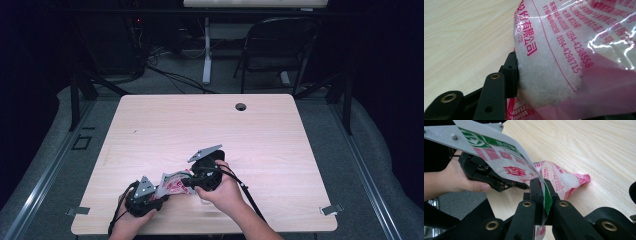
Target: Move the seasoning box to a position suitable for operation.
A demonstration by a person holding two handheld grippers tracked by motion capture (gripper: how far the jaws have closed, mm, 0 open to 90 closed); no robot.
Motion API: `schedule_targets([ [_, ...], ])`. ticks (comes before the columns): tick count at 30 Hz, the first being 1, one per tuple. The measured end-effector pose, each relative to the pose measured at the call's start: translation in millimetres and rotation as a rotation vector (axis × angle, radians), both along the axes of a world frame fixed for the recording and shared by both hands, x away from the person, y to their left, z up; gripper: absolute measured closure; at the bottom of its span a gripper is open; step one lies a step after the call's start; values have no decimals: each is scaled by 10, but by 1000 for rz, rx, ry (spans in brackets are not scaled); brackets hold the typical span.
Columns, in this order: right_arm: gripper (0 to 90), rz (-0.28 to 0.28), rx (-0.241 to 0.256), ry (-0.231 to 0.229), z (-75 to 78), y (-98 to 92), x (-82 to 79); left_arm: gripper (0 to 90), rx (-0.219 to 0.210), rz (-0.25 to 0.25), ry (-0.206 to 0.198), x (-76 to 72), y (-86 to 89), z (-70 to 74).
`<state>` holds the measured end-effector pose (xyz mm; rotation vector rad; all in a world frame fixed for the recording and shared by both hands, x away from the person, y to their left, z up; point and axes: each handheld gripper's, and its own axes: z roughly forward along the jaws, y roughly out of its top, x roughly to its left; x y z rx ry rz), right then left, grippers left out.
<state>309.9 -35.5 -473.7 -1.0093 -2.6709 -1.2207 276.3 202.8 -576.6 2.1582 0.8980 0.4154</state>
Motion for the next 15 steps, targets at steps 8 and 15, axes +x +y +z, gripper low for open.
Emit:
schedule_targets([
  [8,896,6,24,-36,97,-42,-31,579,23,12,-70,-11,-30,131],
  [15,885,-17,56,-63,141,-131,-19,583,59,30,-130,15,-117,212],
])
